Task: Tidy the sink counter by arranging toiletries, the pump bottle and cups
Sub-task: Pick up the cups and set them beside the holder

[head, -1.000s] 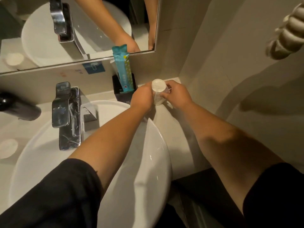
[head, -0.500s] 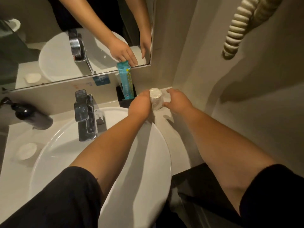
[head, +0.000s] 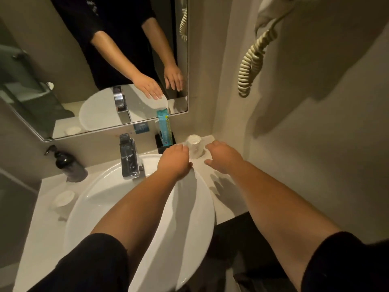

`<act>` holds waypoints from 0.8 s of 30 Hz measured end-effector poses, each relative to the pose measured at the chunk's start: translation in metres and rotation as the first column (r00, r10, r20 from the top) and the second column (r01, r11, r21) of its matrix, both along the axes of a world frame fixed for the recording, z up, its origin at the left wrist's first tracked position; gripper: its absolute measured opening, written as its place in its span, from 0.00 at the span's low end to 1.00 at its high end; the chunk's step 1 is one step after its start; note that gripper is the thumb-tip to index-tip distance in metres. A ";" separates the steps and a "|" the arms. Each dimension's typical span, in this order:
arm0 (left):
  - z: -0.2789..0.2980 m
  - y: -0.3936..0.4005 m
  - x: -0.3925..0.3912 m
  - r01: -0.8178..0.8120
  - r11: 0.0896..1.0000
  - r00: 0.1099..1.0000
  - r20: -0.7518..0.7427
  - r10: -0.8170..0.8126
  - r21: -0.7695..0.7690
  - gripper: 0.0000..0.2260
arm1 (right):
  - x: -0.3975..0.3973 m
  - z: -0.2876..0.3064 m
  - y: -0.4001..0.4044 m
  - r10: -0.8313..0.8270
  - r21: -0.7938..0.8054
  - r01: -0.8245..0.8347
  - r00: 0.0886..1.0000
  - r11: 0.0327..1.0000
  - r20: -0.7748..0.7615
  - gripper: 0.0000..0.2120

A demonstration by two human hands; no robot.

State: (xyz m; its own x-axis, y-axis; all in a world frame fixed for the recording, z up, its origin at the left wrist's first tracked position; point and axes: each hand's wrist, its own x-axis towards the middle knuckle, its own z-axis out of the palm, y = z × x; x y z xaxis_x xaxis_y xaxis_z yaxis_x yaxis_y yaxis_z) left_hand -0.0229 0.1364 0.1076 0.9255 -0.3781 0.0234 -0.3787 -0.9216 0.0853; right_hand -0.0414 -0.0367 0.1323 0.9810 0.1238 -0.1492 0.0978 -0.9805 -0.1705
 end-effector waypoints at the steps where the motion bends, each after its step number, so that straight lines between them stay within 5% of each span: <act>1: 0.001 0.001 -0.008 0.003 1.000 1.000 0.007 -0.003 0.005 0.22 | -0.006 0.000 0.001 0.014 -0.002 -0.014 1.000 1.000 0.006 0.25; 17: 0.010 0.081 -0.193 -0.409 0.902 0.909 0.022 0.416 -0.138 0.16 | -0.123 0.009 0.057 0.378 0.014 -0.379 0.923 0.925 0.071 0.26; 24: 0.031 0.149 -0.245 -0.552 0.833 0.825 0.112 0.553 -0.047 0.18 | -0.140 0.021 0.130 0.541 0.001 -0.543 0.837 0.840 0.077 0.24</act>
State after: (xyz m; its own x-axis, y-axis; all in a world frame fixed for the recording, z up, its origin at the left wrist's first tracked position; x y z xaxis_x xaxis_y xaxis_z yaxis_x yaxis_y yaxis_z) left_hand -0.2675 0.2858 0.1383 0.9697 0.1968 0.1449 0.1859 -0.9789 0.0853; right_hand -0.1812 0.0938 0.1535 0.7639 0.6412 -0.0732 0.6250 -0.7633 -0.1636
